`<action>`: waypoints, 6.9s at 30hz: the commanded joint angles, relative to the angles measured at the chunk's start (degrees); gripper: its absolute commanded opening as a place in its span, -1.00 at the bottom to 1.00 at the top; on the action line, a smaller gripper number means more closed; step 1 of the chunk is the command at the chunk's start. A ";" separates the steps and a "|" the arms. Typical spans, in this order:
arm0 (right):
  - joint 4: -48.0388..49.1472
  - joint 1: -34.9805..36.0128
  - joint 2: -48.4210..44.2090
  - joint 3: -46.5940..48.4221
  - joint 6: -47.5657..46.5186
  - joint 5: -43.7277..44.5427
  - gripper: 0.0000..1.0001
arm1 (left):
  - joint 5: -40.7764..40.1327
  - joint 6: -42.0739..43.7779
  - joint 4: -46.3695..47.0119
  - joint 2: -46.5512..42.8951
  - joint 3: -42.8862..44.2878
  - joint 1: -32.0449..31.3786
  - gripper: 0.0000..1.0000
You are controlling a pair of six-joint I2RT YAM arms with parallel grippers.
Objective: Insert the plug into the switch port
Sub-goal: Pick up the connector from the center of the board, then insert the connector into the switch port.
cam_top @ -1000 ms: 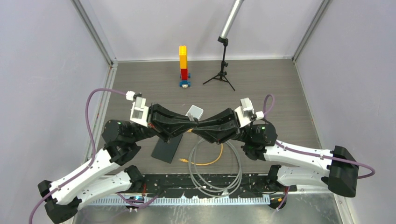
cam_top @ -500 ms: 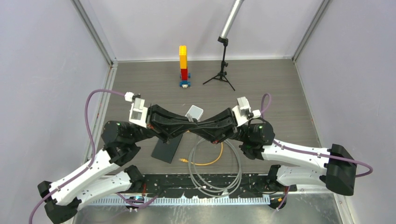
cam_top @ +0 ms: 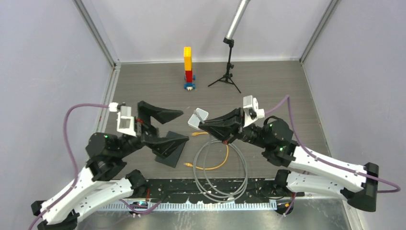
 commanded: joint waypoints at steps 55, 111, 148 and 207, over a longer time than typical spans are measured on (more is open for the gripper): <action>-32.79 2.90 46.17 8.38 -14.02 19.14 -0.99 | -38.62 -21.79 -29.82 12.94 -28.50 22.12 0.27; -27.94 7.04 46.04 8.81 -19.19 19.59 -0.99 | -35.46 -20.12 -24.55 16.67 -29.03 22.17 0.29; -26.45 7.63 48.46 7.75 -19.73 31.50 -0.99 | -35.87 -18.98 -24.87 17.72 -27.35 22.15 0.35; -11.99 6.31 52.21 2.70 -27.93 29.50 -0.99 | -25.70 -13.60 -15.87 26.17 -25.24 24.72 0.48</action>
